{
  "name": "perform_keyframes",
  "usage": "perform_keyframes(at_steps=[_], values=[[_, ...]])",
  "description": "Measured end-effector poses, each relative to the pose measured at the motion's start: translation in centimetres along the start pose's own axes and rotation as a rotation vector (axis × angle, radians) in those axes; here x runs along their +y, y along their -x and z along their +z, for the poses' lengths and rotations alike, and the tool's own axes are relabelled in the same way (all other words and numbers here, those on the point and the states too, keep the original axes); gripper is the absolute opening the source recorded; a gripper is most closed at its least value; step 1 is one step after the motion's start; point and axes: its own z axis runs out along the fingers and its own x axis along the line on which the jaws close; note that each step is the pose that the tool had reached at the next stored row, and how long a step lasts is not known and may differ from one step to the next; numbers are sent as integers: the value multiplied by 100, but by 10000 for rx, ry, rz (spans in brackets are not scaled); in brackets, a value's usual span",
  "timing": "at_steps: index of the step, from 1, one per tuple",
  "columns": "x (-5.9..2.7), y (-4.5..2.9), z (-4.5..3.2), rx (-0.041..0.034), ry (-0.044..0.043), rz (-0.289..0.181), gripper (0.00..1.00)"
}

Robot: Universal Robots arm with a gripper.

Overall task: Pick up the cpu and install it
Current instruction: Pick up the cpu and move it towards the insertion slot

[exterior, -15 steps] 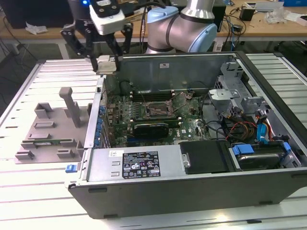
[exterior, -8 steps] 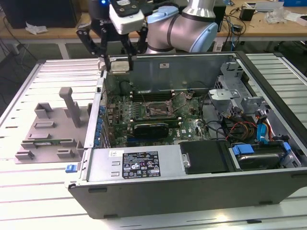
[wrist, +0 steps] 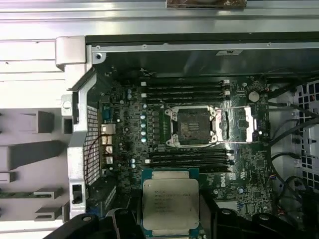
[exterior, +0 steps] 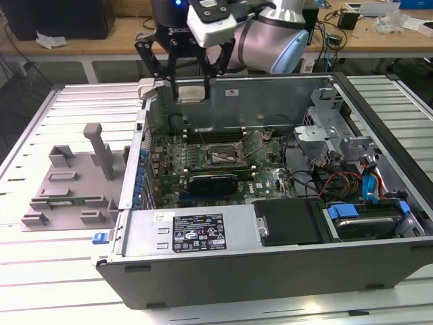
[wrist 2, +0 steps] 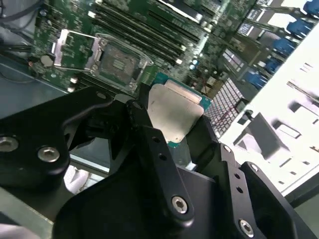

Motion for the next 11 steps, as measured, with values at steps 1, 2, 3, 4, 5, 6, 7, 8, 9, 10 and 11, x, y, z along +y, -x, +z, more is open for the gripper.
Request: perform_keyframes(at_steps=[1,2,3,4,5,6,7,8,9,10,11], values=[[1,33,1,0,0,1,55],[3,77,3,0,1,2,55],[5,133,4,0,0,0,55],[7,195,7,0,0,2,55],[8,227,8,0,0,1,55],[9,250,8,1,-1,1,55],[8,253,8,0,1,0,55],[8,253,8,0,0,1,55],[9,253,8,0,0,1,55],[9,257,14,-2,4,1,55],[9,257,22,-1,3,2,55]])
